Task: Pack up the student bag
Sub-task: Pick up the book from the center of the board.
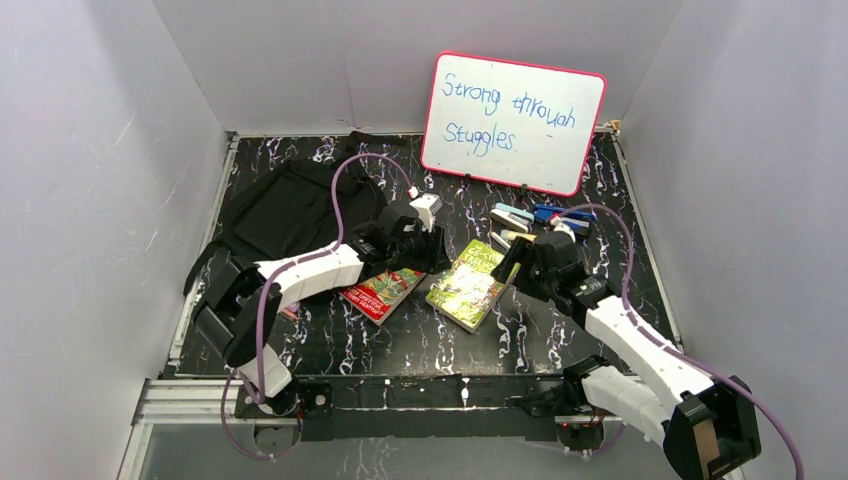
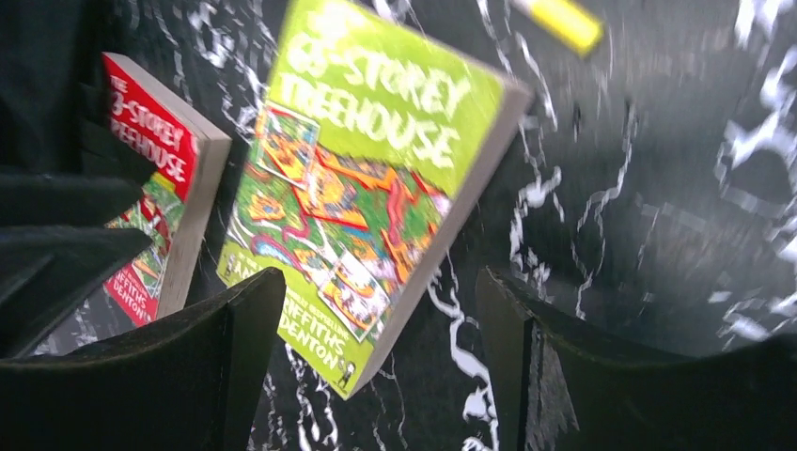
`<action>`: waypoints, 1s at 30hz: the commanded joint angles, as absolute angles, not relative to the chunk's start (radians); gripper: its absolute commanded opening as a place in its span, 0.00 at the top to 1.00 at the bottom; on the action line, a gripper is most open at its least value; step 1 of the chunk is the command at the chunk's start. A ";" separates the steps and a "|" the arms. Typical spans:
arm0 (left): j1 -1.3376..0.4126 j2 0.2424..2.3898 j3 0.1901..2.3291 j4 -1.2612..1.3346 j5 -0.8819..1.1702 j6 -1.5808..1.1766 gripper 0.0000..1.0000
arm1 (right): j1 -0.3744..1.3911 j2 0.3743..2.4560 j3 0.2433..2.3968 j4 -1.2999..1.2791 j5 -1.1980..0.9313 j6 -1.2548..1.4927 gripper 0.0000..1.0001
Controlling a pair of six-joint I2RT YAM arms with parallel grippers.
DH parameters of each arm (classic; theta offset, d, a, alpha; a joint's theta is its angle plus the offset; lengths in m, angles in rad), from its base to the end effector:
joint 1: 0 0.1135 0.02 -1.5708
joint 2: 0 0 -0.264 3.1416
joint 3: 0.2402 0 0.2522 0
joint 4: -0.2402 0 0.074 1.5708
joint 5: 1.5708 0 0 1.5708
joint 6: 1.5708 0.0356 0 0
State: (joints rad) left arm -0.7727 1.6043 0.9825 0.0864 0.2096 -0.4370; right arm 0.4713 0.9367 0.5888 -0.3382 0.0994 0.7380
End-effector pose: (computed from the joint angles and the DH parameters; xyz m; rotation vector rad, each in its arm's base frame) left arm 0.2501 -0.2542 0.2279 0.5054 2.1813 -0.9172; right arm 0.1789 0.0872 0.2297 0.3608 2.2802 0.5270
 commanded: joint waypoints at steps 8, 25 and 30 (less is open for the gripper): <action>-0.757 1.753 1.006 0.203 0.240 -0.515 0.53 | 0.467 0.996 0.424 -0.179 -0.033 1.095 0.17; -0.764 1.841 0.937 0.299 0.361 -0.566 0.53 | 0.468 1.176 0.381 -0.009 -0.022 1.130 0.48; -0.764 1.828 0.906 0.323 0.364 -0.586 0.52 | 0.468 1.167 0.362 0.027 -0.013 1.127 0.76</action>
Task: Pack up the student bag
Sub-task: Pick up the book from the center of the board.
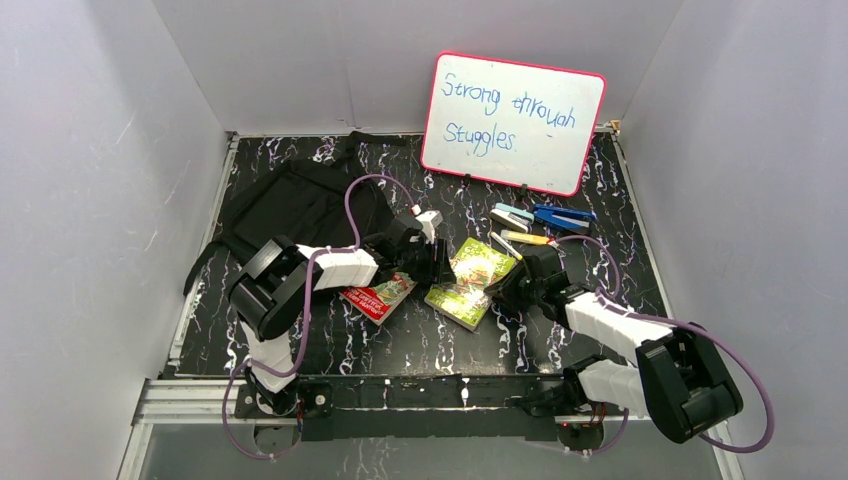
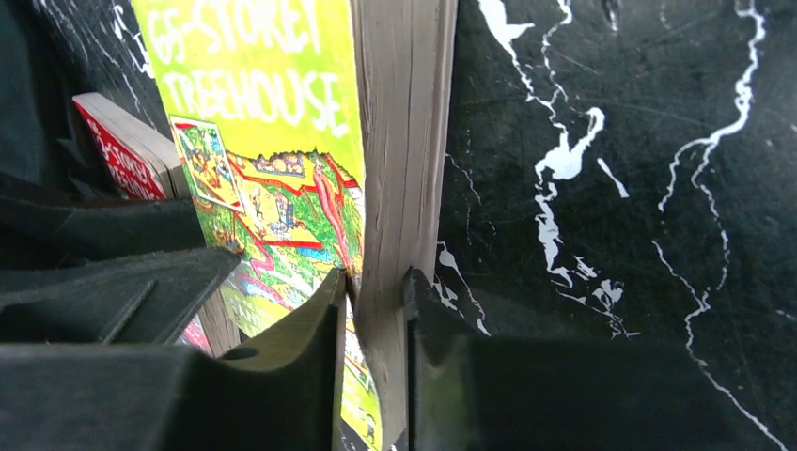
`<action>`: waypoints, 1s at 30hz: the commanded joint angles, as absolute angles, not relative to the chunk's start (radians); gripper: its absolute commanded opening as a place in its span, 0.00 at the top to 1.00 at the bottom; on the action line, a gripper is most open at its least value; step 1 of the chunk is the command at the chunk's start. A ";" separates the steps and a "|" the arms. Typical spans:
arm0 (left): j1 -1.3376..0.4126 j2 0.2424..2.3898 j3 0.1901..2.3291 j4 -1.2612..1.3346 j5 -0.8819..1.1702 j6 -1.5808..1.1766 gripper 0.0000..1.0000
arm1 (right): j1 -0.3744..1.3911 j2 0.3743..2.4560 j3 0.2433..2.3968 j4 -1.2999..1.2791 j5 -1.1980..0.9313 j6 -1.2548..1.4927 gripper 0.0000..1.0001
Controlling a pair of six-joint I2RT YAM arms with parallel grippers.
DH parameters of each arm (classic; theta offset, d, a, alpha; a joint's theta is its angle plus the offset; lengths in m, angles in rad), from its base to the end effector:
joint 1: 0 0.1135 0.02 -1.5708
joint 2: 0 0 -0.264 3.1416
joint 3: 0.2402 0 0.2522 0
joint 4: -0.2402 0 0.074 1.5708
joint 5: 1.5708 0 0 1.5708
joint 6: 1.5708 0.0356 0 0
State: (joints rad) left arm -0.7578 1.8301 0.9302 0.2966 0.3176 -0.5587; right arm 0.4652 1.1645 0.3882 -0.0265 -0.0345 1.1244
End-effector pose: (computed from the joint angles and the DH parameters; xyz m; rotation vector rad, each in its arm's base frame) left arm 0.2653 -0.2663 0.1529 0.4297 2.3153 -1.0514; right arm 0.1859 0.0947 0.1484 0.7999 2.3927 0.7580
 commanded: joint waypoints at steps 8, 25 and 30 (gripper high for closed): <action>-0.764 1.789 0.883 0.336 0.327 -0.644 0.35 | 0.468 1.085 0.325 0.067 -0.024 1.063 1.00; -0.764 1.764 0.769 0.550 0.445 -0.770 0.32 | 0.468 0.770 0.166 0.179 -0.047 0.996 1.00; -0.760 1.712 0.745 0.559 0.421 -0.760 0.32 | 0.468 0.698 0.183 0.184 -0.051 0.955 1.00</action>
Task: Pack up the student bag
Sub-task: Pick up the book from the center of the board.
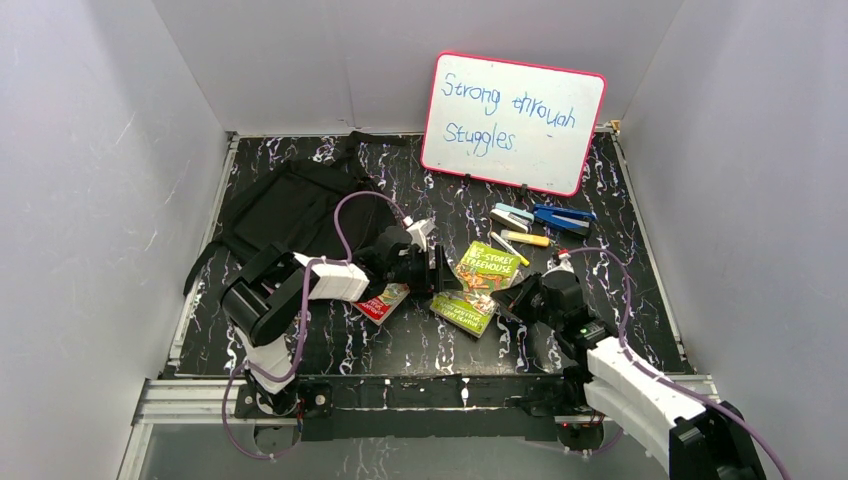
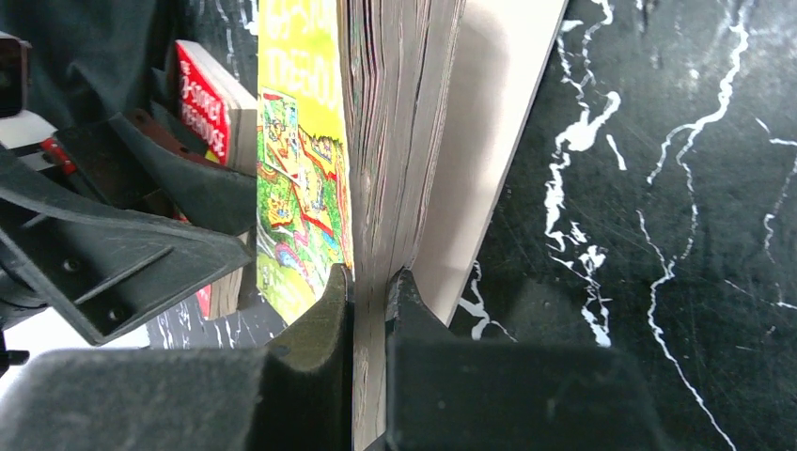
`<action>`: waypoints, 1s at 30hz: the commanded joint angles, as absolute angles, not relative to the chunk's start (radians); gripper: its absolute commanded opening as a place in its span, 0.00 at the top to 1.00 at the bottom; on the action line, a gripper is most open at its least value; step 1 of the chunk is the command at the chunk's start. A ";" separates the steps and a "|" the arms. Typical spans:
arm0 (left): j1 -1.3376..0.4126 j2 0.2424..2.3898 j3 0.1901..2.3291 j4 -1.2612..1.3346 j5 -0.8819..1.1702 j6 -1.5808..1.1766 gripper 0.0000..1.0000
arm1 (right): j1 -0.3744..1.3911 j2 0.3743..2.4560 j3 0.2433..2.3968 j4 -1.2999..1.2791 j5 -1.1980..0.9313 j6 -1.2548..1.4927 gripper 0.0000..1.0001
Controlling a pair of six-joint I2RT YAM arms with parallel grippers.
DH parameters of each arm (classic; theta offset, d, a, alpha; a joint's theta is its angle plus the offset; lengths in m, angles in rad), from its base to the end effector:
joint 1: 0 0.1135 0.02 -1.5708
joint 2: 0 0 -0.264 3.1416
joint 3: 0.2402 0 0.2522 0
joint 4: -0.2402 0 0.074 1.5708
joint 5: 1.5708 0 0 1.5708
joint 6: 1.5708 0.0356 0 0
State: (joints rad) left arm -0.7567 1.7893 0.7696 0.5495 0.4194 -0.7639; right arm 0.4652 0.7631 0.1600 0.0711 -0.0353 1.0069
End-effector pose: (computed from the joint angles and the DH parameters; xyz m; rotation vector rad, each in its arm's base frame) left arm 0.2457 -0.2519 0.1457 0.2885 2.2729 -1.3109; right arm 0.1419 0.0726 0.1509 0.5776 2.1646 0.8892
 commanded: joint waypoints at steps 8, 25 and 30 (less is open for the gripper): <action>-0.740 1.541 0.673 0.647 0.340 -0.733 0.30 | 0.468 0.583 0.224 0.194 -0.070 0.831 1.00; -0.725 1.470 0.549 0.831 0.307 -0.735 0.30 | 0.468 0.515 0.246 0.413 -0.275 0.783 1.00; -0.727 1.490 0.544 0.926 0.400 -0.793 0.36 | 0.468 0.521 0.244 0.441 -0.285 0.799 1.00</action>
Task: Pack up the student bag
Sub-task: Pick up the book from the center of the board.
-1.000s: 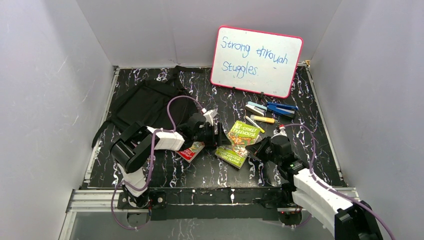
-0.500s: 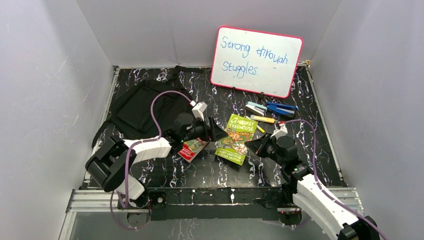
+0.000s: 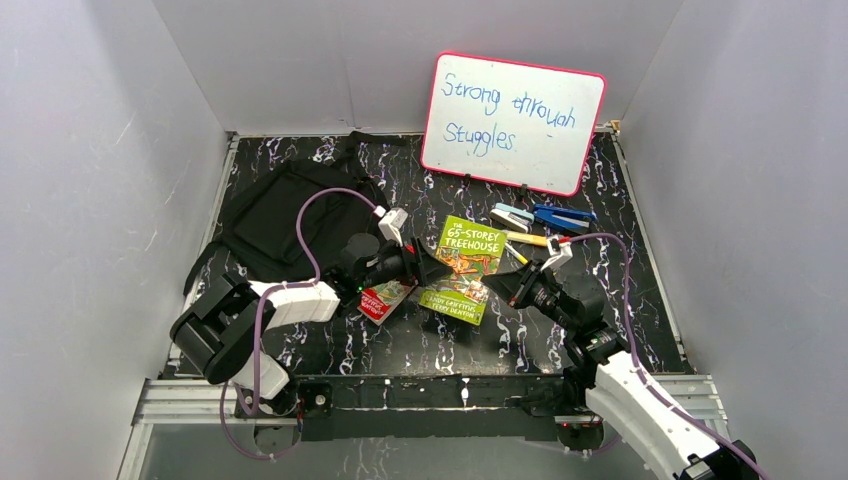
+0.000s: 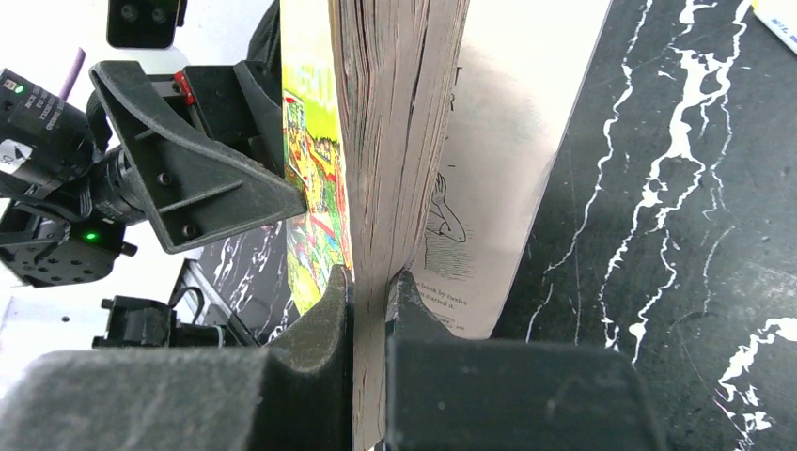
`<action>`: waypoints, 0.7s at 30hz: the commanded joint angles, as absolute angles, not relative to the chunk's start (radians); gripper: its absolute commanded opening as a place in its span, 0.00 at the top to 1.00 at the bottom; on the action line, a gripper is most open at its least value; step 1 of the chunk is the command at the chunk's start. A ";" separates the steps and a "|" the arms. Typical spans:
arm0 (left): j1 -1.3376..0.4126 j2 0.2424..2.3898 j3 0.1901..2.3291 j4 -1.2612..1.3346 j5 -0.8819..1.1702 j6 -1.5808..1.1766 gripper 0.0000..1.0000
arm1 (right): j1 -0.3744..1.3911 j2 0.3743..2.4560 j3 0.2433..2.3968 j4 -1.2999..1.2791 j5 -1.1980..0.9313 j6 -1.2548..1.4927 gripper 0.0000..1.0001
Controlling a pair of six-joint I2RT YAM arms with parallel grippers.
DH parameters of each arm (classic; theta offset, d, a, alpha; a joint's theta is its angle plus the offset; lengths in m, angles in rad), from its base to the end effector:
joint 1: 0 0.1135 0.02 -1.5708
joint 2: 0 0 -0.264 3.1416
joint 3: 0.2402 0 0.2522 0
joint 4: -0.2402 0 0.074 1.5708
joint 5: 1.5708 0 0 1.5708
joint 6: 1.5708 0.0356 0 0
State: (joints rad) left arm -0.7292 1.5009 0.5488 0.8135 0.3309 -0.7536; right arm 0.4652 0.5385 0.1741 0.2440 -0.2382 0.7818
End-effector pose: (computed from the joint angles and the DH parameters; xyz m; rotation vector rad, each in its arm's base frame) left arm 0.2154 -0.2079 0.1972 0.2513 1.8911 -1.3419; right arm 0.1316 0.0754 0.2046 0.0958 1.8183 1.1129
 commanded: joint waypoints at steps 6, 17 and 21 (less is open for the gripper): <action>-0.725 1.497 0.556 0.964 0.492 -0.843 0.59 | 0.468 0.523 0.248 0.428 -0.260 0.798 1.00; -0.696 1.460 0.577 0.961 0.593 -0.790 1.00 | 0.468 0.495 0.360 0.035 0.003 0.650 0.60; -0.663 1.424 0.604 0.893 0.666 -0.712 1.00 | 0.468 0.453 0.436 -0.107 0.100 0.571 0.41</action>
